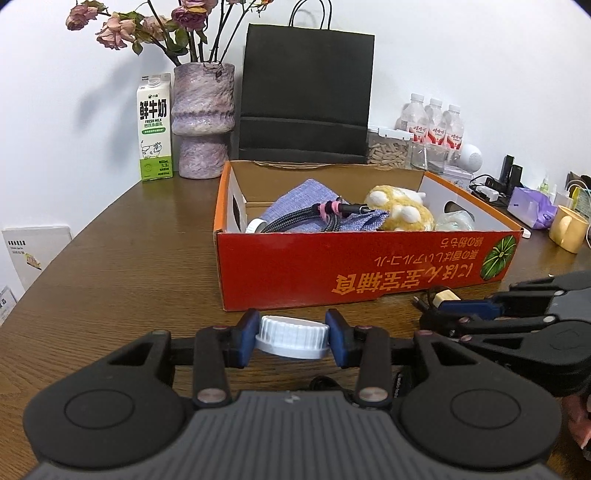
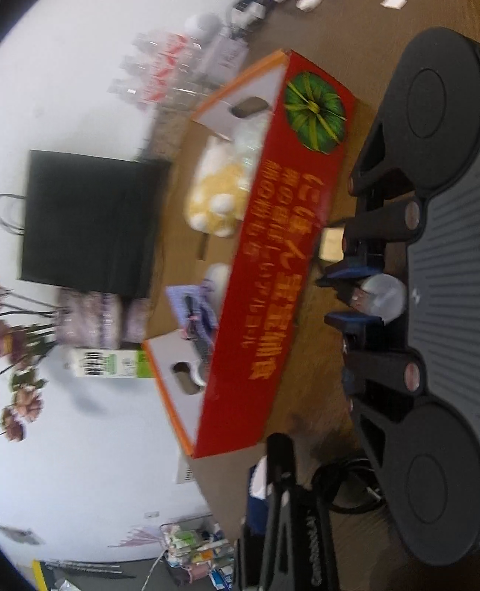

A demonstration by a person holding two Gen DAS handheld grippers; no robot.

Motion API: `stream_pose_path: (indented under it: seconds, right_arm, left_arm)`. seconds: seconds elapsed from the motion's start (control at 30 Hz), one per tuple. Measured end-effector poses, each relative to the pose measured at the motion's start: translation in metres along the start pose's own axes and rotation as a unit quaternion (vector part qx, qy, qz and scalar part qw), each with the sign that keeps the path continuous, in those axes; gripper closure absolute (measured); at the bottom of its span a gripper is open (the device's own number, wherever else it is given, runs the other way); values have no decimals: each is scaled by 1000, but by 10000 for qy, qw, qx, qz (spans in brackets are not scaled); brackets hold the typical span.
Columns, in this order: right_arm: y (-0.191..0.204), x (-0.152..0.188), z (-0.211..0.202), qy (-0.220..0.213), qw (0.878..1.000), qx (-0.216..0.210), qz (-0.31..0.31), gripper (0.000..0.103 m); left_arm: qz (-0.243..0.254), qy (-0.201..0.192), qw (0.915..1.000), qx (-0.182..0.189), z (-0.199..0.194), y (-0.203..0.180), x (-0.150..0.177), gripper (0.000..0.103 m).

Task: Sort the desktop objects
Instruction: 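Grasp the black USB cable with the right tool while the left tool holds the cap, then carry the white cap and USB cable over the box with both tools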

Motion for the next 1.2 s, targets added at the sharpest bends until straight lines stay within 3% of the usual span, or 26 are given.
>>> stream_pose_path:
  seconds: [0.2,0.4,0.63,0.83,1.2]
  right_arm:
    - [-8,-2,5,131,9992,-32,382,86]
    - [-13,1,0,-43,9983,-97,568,90]
    - [-15,-5,-23,-558,9970,-39,531,91]
    - [-17,-12,-48,-1122,9924,-11,508,91]
    - [-26,-44,-66,-1830,9822,248,347,91]
  left_arm:
    - [-5,-25,10000,18,-1,0,0,63]
    - [-29,-81,10000,14,-2,1,-1,63]
    - [-52,-181,9998,68,-5,0,-2,63]
    - [16,-532,9985,160,-15,-6,-9,63]
    - [77,-1306,9913,131,-21,-36,-57,63]
Point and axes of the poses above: each gripper's, at about its wrist camera, not at the fingertips, and z roughly the way its jaws point, y to its left, x to its underside, the point moved 6 cm from there along z, roughly the way its jaws point, and after that the axes turned 2 degrees about -y, right-handed, at the moved point
